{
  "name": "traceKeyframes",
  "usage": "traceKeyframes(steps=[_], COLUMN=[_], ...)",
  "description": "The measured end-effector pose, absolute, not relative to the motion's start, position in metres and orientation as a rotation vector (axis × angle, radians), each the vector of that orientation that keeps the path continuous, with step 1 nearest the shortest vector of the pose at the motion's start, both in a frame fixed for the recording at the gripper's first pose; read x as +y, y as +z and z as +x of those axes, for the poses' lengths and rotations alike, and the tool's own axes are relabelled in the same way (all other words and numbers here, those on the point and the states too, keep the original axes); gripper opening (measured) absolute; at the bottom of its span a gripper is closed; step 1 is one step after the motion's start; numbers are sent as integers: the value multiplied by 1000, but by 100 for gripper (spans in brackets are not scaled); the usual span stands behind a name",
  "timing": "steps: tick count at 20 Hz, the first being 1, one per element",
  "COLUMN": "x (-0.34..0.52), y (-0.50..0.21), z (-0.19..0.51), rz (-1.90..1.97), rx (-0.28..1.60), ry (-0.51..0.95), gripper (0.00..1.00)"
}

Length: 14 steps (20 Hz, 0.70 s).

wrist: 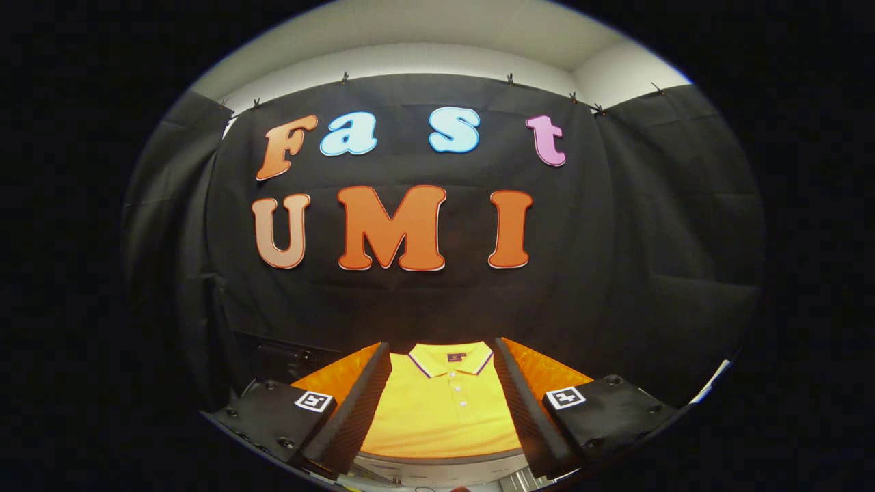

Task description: Put the clothes into the washing machine and then close the washing machine lid.

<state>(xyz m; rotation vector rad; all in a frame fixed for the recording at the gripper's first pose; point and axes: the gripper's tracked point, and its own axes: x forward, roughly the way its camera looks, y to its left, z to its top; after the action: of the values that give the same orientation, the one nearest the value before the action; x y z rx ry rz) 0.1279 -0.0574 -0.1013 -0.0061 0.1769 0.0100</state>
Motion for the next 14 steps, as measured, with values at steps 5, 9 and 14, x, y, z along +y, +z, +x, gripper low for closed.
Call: traceKeyframes(steps=[5, 9, 14], x=[-72, -79, -88], y=[-157, -205, -252], z=[175, 212, 241], rz=[-15, 2, 45], rx=[289, 390, 506], ry=[18, 23, 11], gripper=[98, 98, 98])
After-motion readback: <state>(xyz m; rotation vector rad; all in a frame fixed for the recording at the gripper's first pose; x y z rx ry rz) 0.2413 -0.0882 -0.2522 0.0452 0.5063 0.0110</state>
